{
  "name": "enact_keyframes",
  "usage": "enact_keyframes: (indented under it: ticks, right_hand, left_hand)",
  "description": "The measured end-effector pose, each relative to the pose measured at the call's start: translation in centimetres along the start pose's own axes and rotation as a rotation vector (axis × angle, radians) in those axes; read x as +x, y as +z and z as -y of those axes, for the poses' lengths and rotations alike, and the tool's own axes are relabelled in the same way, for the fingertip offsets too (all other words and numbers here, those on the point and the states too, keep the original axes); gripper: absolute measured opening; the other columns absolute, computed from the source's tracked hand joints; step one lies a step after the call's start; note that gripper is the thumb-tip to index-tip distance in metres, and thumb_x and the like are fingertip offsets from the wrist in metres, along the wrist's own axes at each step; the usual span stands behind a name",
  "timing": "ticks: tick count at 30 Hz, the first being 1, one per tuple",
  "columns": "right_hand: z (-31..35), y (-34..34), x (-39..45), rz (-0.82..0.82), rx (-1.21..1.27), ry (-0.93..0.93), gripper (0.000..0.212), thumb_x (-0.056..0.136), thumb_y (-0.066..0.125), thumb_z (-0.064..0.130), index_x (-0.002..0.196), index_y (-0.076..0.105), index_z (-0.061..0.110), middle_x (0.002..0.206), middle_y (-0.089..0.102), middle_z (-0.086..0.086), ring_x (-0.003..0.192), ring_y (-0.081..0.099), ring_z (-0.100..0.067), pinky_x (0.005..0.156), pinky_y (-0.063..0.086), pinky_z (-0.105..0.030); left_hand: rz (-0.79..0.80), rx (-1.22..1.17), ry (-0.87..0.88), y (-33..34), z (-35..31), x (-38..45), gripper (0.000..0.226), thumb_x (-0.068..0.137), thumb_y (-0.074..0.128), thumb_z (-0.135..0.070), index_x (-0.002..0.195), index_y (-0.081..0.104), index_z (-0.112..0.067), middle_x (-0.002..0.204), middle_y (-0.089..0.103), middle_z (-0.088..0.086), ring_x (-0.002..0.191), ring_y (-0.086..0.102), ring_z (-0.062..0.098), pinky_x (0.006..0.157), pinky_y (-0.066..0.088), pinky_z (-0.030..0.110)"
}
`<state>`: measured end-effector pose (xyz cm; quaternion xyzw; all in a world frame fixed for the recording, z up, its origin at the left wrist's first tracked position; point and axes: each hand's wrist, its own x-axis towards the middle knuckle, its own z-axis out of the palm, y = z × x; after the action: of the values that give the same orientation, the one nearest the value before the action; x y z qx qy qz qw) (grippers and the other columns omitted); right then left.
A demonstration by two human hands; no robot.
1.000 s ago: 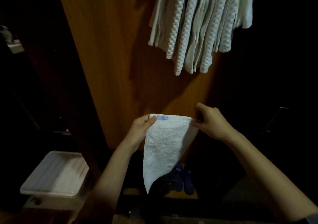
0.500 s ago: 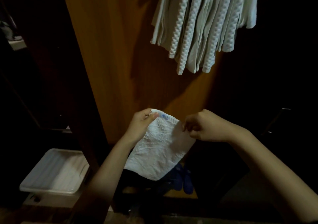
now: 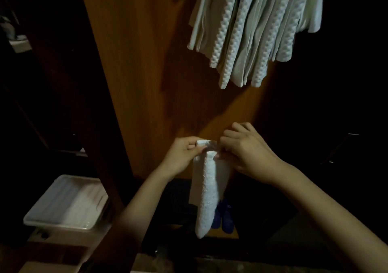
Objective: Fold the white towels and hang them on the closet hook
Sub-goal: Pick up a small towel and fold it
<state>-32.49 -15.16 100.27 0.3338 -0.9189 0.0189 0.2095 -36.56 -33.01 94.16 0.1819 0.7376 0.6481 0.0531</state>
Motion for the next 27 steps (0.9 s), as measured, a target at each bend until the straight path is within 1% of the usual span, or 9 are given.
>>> enact_keyframes:
  ticks: [3, 5, 8, 13, 17, 20, 22, 25, 27]
  right_hand:
    - [-0.7, 0.3, 0.0, 0.037, -0.003, 0.126, 0.024, 0.084, 0.063, 0.041, 0.082, 0.066, 0.017, 0.084, 0.057, 0.004, 0.090, 0.050, -0.018, 0.091, 0.025, -0.031]
    - [-0.9, 0.3, -0.1, 0.066, 0.017, 0.151, 0.030, 0.082, 0.061, 0.047, 0.087, 0.069, 0.018, 0.096, 0.058, 0.003, 0.100, 0.050, -0.018, 0.103, 0.023, -0.036]
    - [-0.9, 0.4, -0.1, 0.091, 0.041, 0.133, 0.031, 0.080, 0.061, 0.048, 0.091, 0.070, 0.021, 0.106, 0.061, 0.003, 0.107, 0.050, -0.016, 0.111, 0.017, -0.041]
    - [-1.1, 0.8, -0.1, 0.056, 0.116, 0.254, 0.025, 0.085, 0.058, 0.046, 0.086, 0.062, 0.022, 0.084, 0.056, 0.013, 0.095, 0.053, -0.010, 0.113, 0.010, -0.037]
    - [-1.3, 1.2, -0.3, -0.012, 0.217, 0.325, 0.018, 0.086, 0.060, 0.040, 0.083, 0.060, 0.022, 0.082, 0.058, 0.012, 0.084, 0.052, -0.005, 0.112, 0.014, -0.037]
    - [-1.5, 1.5, -0.4, -0.071, 0.284, 0.369, 0.015, 0.085, 0.063, 0.036, 0.081, 0.060, 0.022, 0.081, 0.056, 0.013, 0.077, 0.050, -0.001, 0.103, 0.031, -0.034]
    - [-1.5, 1.4, -0.3, -0.102, 0.289, 0.393, 0.017, 0.085, 0.066, 0.033, 0.081, 0.062, 0.016, 0.081, 0.058, 0.009, 0.075, 0.054, -0.006, 0.083, 0.044, -0.029]
    - [-1.6, 0.6, -0.1, -0.101, 0.308, 0.404, 0.016, 0.086, 0.066, 0.029, 0.080, 0.061, 0.014, 0.080, 0.059, 0.005, 0.072, 0.055, -0.008, 0.064, 0.042, -0.018]
    - [-1.9, -0.2, 0.0, -0.112, 0.385, 0.411, 0.016, 0.086, 0.065, 0.028, 0.077, 0.059, 0.017, 0.073, 0.058, 0.009, 0.066, 0.054, -0.004, 0.058, 0.039, -0.012]
  left_hand:
    - [0.018, -0.089, -0.030, 1.0, 0.2, -0.4, 0.022, 0.089, 0.056, 0.002, 0.108, 0.065, -0.001, 0.086, 0.070, 0.000, 0.071, 0.065, -0.003, 0.060, 0.046, 0.008]
    - [0.007, -0.139, -0.033, 1.5, 0.2, -0.5, 0.021, 0.087, 0.056, 0.004, 0.104, 0.067, -0.003, 0.080, 0.070, -0.006, 0.067, 0.065, -0.004, 0.056, 0.044, 0.007]
    - [-0.002, -0.200, -0.045, 2.1, 0.0, -0.4, 0.019, 0.085, 0.060, 0.004, 0.096, 0.070, -0.008, 0.078, 0.073, -0.004, 0.071, 0.068, 0.004, 0.060, 0.049, 0.013]
    - [-0.007, -0.240, -0.052, 2.4, -0.7, -0.4, 0.022, 0.090, 0.055, -0.001, 0.093, 0.069, -0.018, 0.077, 0.074, -0.008, 0.073, 0.069, 0.002, 0.059, 0.048, 0.012]
    - [0.028, -0.186, -0.081, 2.6, -0.8, -0.3, 0.023, 0.096, 0.049, -0.014, 0.100, 0.068, -0.027, 0.094, 0.073, -0.007, 0.094, 0.064, 0.010, 0.081, 0.044, 0.030]
    - [0.050, -0.193, -0.068, 2.9, -0.9, -0.2, 0.024, 0.098, 0.045, -0.016, 0.102, 0.066, -0.026, 0.097, 0.070, -0.004, 0.095, 0.062, 0.012, 0.084, 0.043, 0.034]
    - [0.075, -0.214, -0.051, 3.0, -1.0, -0.1, 0.026, 0.100, 0.040, -0.018, 0.103, 0.065, -0.028, 0.097, 0.069, -0.006, 0.090, 0.063, 0.006, 0.079, 0.045, 0.027]
    - [0.116, -0.223, -0.053, 3.1, -1.2, -0.1, 0.026, 0.100, 0.038, -0.025, 0.105, 0.062, -0.033, 0.100, 0.068, -0.015, 0.094, 0.062, 0.000, 0.077, 0.044, 0.022]
    - [0.182, -0.264, -0.040, 3.1, -1.4, -0.2, 0.017, 0.094, 0.049, -0.033, 0.107, 0.060, -0.030, 0.097, 0.071, -0.018, 0.092, 0.064, -0.004, 0.073, 0.048, 0.016]
